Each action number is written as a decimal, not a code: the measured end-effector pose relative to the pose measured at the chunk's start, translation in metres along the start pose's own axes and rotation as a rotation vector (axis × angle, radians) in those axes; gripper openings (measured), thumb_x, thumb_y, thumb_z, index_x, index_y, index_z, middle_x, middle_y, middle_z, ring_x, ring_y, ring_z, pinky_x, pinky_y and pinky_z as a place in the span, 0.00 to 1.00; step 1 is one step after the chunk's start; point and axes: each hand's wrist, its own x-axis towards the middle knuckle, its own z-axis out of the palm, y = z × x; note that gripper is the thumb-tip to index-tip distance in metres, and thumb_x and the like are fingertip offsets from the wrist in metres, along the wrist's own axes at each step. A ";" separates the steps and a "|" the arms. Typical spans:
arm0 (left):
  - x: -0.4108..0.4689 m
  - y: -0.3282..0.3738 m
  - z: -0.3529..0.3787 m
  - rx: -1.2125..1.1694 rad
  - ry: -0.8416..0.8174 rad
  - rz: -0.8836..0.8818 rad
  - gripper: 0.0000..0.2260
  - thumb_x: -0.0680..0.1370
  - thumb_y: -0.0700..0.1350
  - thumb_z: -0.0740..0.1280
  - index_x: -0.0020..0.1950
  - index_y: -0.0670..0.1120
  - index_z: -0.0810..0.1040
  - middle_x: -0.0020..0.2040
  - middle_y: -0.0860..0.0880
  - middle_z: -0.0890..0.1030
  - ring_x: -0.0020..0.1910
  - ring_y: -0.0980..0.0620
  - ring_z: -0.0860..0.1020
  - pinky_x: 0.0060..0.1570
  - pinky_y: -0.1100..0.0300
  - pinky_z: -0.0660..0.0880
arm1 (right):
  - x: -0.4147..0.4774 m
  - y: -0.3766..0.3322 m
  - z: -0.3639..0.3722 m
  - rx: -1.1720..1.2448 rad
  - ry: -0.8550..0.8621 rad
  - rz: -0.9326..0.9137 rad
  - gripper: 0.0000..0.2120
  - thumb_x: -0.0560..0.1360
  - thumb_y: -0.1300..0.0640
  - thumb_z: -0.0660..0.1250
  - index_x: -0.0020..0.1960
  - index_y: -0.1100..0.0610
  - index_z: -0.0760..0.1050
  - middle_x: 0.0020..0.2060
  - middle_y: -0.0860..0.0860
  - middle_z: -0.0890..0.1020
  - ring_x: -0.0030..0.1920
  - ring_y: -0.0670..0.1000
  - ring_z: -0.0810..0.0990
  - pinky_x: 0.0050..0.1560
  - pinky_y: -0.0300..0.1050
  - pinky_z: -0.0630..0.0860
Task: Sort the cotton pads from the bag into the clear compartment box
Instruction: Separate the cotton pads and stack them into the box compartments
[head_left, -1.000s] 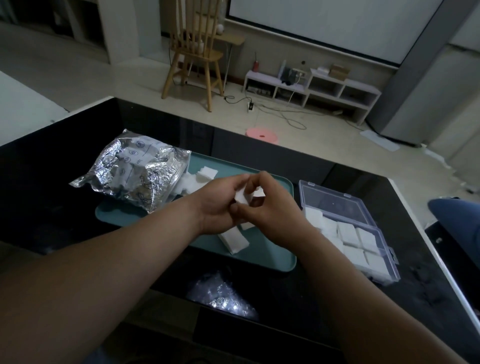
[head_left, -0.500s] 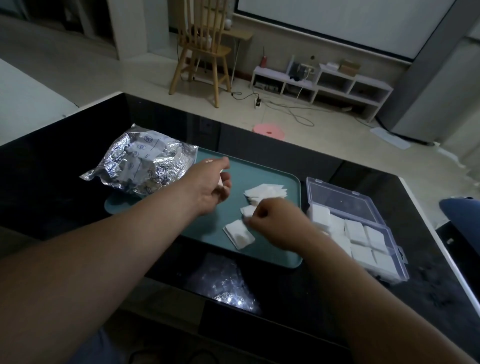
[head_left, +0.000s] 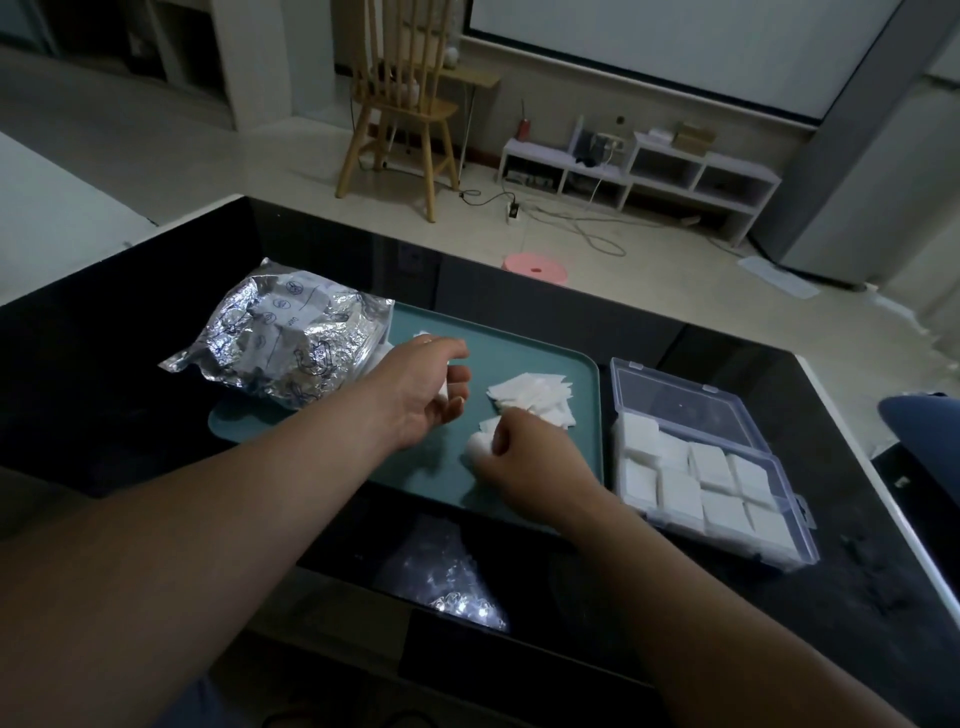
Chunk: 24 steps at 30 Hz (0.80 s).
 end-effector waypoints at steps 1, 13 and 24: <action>0.001 0.001 0.000 -0.002 0.014 0.010 0.03 0.82 0.44 0.65 0.56 0.47 0.75 0.43 0.45 0.75 0.32 0.53 0.72 0.25 0.65 0.72 | 0.002 0.001 -0.007 0.135 0.025 0.038 0.13 0.75 0.48 0.71 0.43 0.54 0.70 0.38 0.52 0.80 0.40 0.56 0.80 0.40 0.49 0.74; -0.020 -0.011 0.017 0.113 -0.365 0.062 0.12 0.79 0.54 0.71 0.53 0.50 0.73 0.39 0.50 0.81 0.35 0.53 0.80 0.37 0.58 0.71 | -0.002 0.000 -0.039 0.809 0.121 0.122 0.08 0.78 0.57 0.72 0.51 0.58 0.74 0.45 0.56 0.84 0.44 0.51 0.84 0.38 0.45 0.80; -0.013 -0.003 0.010 -0.140 -0.210 -0.043 0.03 0.79 0.37 0.64 0.51 0.44 0.73 0.41 0.44 0.80 0.36 0.49 0.83 0.37 0.56 0.83 | 0.001 0.006 -0.050 0.577 0.233 -0.065 0.08 0.77 0.49 0.75 0.54 0.49 0.79 0.49 0.45 0.84 0.52 0.45 0.83 0.57 0.52 0.80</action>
